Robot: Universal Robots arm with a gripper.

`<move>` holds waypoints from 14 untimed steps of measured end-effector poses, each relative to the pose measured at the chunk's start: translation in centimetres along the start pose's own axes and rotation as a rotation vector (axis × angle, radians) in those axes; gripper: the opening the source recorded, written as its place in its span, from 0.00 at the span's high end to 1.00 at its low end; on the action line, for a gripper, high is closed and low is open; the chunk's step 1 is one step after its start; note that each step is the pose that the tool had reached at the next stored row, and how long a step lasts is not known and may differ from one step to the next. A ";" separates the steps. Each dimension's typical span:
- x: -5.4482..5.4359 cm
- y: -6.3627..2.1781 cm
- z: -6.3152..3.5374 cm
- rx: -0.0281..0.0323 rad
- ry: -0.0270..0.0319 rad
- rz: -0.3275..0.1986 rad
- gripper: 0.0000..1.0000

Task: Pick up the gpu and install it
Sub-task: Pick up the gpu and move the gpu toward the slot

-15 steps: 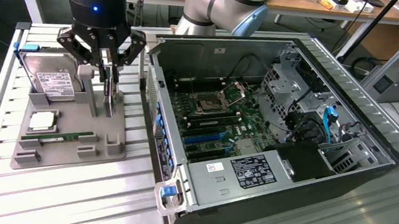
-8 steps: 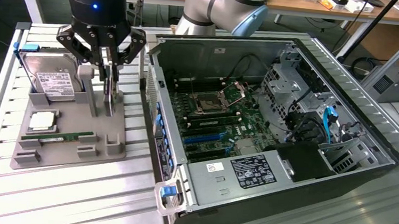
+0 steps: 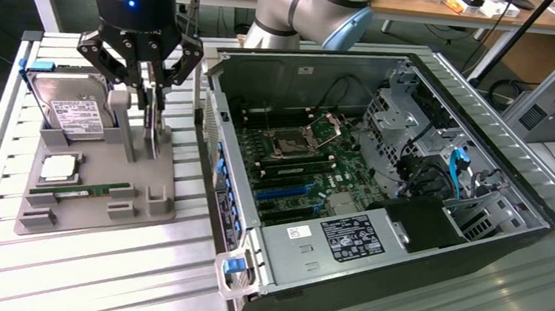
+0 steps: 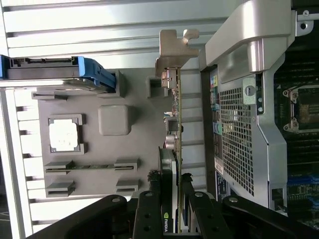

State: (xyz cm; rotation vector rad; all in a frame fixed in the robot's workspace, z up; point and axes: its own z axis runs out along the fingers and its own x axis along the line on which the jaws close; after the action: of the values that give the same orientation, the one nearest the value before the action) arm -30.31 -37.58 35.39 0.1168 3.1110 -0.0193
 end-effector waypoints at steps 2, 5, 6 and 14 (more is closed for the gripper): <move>0.0 0.00 -0.08 0.0001 0.0001 0.000 0.73; 0.0 0.00 -0.20 0.0001 0.0000 0.000 0.73; 0.0 0.00 -0.23 0.0001 0.0000 0.000 0.73; 0.0 0.00 -0.46 0.0001 0.0001 0.000 0.73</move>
State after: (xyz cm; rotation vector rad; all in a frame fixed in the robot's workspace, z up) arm -30.31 -37.58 35.85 0.1168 3.1111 -0.0194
